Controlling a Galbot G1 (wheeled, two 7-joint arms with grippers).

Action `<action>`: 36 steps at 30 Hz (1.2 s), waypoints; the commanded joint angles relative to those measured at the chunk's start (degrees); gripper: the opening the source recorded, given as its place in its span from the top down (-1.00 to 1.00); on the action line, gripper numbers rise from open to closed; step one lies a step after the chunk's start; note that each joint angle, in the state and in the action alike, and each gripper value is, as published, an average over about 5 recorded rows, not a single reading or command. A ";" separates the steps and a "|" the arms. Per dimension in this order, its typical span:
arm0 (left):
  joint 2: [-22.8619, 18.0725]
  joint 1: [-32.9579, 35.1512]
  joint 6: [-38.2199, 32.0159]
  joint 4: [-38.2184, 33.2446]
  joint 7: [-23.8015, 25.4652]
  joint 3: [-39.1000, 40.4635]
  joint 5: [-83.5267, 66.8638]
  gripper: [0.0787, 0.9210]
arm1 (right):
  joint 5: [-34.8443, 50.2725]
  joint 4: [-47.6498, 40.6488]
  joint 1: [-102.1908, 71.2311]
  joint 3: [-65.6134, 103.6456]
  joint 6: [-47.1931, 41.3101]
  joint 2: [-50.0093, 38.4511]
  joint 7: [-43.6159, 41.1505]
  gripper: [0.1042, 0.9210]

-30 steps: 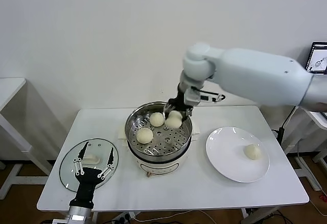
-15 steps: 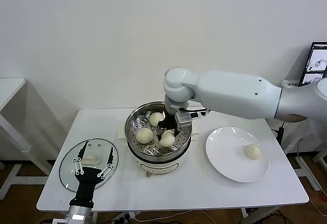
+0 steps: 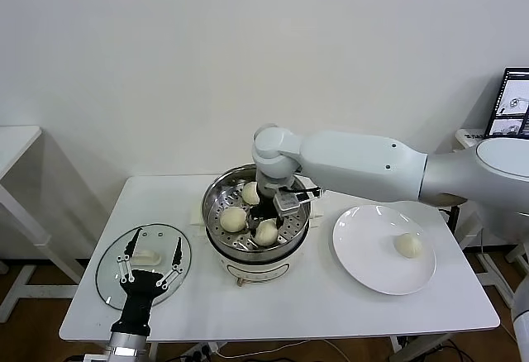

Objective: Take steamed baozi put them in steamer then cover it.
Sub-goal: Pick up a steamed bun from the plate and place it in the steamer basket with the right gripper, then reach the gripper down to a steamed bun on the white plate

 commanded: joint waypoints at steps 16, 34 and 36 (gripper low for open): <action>0.25 -0.67 1.14 -0.29 -0.01 0.74 0.13 -0.77 | 26.30 -7.61 6.32 11.49 -31.11 -22.53 -12.52 -0.76; 0.48 -0.12 1.29 -0.26 0.03 0.46 0.21 -0.77 | 28.80 -26.13 -12.59 10.53 -48.44 -36.67 -10.59 -0.76; 0.46 -0.02 1.25 -0.25 0.04 0.38 0.23 -0.77 | 27.36 -26.91 -15.25 12.02 -48.45 -36.27 -9.88 -0.76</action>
